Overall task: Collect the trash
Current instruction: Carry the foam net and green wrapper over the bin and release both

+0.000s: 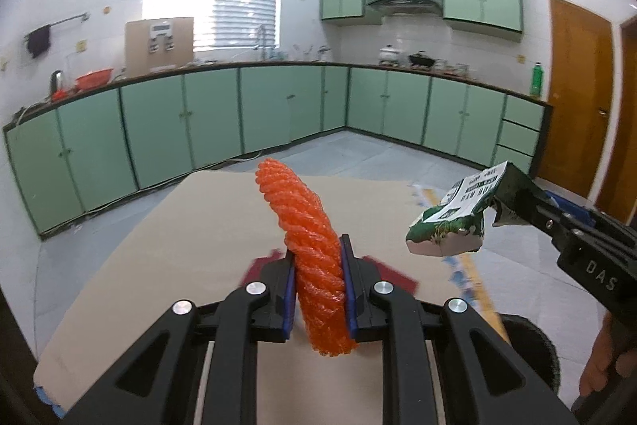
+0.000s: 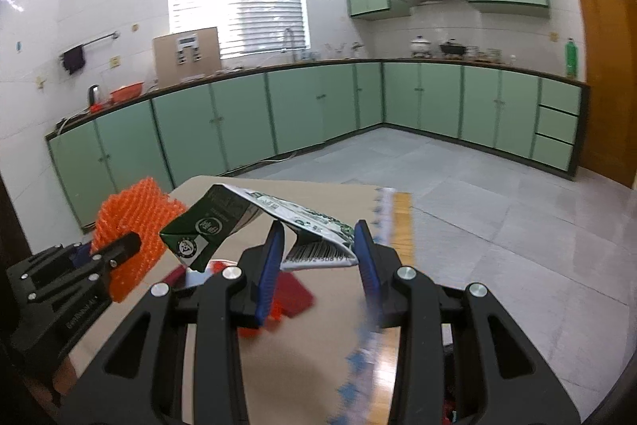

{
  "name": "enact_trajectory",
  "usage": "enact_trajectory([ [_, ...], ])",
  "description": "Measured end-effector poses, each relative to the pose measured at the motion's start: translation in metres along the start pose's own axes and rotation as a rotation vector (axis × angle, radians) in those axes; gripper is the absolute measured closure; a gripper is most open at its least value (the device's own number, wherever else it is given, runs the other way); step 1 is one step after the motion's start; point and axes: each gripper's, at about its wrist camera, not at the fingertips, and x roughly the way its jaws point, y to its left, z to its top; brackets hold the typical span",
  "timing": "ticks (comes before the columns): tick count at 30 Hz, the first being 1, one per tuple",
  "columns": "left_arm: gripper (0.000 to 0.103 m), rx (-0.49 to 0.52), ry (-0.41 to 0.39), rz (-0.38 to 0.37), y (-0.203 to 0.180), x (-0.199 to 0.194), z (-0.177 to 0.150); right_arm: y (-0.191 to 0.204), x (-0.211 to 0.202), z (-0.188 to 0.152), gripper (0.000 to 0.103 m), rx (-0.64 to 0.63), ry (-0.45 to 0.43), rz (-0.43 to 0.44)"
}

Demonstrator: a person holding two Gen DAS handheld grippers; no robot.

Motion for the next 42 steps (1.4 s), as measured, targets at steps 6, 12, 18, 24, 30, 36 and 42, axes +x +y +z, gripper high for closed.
enact_trajectory([
  [6,0.084,0.044,-0.005,-0.091,-0.047,-0.002,0.005,-0.047,-0.029,-0.013,0.068,0.031,-0.012,-0.093],
  [12,0.084,0.079,0.000,-0.192,-0.099,-0.002,0.004,-0.093,-0.058,-0.031,0.068,0.066,-0.008,-0.188],
  [18,0.084,0.108,0.011,-0.291,-0.150,0.001,-0.001,-0.137,-0.078,-0.053,0.068,0.108,0.006,-0.284],
  [24,0.084,0.149,0.034,-0.375,-0.196,0.008,-0.011,-0.177,-0.091,-0.082,0.068,0.154,0.035,-0.367],
  [30,0.084,0.182,0.067,-0.416,-0.229,0.025,-0.023,-0.203,-0.086,-0.109,0.068,0.195,0.082,-0.421],
  [36,0.084,0.205,0.155,-0.448,-0.252,0.050,-0.042,-0.225,-0.066,-0.135,0.068,0.230,0.155,-0.442],
  [42,0.064,0.233,0.258,-0.501,-0.272,0.075,-0.065,-0.238,-0.042,-0.157,0.053,0.257,0.249,-0.435],
])
